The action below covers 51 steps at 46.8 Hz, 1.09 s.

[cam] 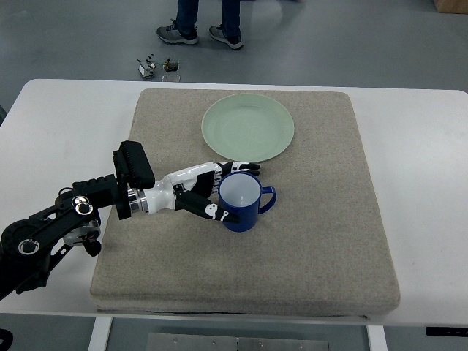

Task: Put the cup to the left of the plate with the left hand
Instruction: 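Close the left hand fingers around the blue mug body, then lift and carry the mug with the left hand past the plate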

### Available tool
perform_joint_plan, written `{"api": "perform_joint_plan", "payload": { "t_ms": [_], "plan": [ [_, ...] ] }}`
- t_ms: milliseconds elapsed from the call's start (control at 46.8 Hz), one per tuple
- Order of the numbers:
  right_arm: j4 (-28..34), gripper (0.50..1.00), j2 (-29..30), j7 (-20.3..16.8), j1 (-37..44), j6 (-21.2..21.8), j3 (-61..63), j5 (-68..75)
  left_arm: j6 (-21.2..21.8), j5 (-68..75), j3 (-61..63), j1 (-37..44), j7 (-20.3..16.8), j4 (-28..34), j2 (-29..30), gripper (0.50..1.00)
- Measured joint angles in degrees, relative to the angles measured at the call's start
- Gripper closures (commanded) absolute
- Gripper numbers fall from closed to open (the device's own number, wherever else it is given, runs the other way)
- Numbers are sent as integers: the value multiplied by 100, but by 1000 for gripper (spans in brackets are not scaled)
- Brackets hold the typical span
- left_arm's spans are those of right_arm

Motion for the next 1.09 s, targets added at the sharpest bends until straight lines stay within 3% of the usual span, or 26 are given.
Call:
{"api": "perform_joint_plan", "payload": {
  "t_ms": [64,257,321,406,492,706,856,1091],
  "plan": [
    [0,566,0,0,0,0,0,0,0,0,0,0,-1,-12,0,673],
    [0,566,0,0,0,0,1,0,-7,101,0,-5,-9,-35,1,733],
    [0,566,0,0,0,0,1,0,-8,112,0,-6,-9,-35,1,791],
    [0,566,0,0,0,0,1,0,-9,113,0,-6,-9,-35,1,808],
    [0,566,0,0,0,0,2,0,-9,113,0,-6,-9,-43,4,868],
    [0,566,0,0,0,0,0,0,9,121,-21,-27,-22,-53,29,917],
    [0,566,0,0,0,0,0,0,112,70,-128,-124,-61,-69,78,1000],
    [0,566,0,1,0,0,0,0,159,-15,-678,-208,-109,-20,252,1000]
  ]
}}
